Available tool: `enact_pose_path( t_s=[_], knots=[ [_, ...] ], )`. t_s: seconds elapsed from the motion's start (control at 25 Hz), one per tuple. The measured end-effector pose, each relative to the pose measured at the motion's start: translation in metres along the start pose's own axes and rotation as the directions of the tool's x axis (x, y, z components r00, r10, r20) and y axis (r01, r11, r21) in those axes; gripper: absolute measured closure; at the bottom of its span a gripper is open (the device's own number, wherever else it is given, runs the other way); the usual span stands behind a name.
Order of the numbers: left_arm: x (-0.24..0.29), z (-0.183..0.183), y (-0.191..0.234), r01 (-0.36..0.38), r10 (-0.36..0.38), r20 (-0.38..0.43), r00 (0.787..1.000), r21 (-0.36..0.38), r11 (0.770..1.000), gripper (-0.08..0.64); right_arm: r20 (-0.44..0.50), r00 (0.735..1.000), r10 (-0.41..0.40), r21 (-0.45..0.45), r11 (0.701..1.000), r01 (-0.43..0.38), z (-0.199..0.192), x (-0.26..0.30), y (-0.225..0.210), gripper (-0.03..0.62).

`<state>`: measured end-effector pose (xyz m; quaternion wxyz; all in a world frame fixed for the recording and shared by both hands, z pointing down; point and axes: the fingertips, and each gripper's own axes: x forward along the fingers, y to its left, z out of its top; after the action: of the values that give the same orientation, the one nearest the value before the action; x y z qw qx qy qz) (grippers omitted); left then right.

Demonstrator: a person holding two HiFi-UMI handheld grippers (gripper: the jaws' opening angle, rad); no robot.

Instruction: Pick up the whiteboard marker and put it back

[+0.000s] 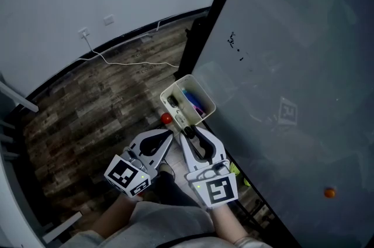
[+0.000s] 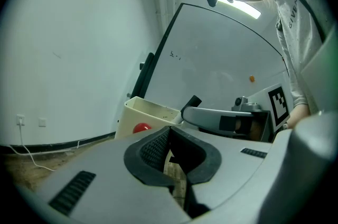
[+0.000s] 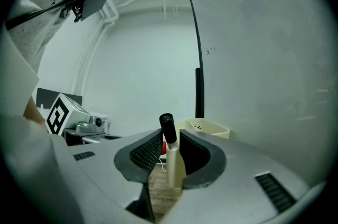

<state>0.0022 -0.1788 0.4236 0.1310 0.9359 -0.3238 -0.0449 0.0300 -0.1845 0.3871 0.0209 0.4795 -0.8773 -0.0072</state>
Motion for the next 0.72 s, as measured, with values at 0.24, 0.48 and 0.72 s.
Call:
enact_pose_path(
  t_s=[0.24,0.48,0.72],
  knots=[
    [0.004,0.0,0.003,0.003,-0.003,0.004,1.0,-0.017,1.0,0.545,-0.005,1.0,-0.008,0.016,1.0,0.008,0.001,0.001,-0.007,0.505],
    [0.004,0.004,0.009,-0.005,0.005,0.012,1.0,-0.014,1.0,0.545,-0.01,1.0,-0.002,0.008,1.0,0.002,0.001,0.002,-0.01,0.514],
    [0.002,0.005,0.012,-0.009,0.009,0.011,1.0,-0.018,1.0,0.545,-0.013,1.0,0.011,-0.039,0.999,-0.012,0.004,0.001,-0.008,0.517]
  ],
)
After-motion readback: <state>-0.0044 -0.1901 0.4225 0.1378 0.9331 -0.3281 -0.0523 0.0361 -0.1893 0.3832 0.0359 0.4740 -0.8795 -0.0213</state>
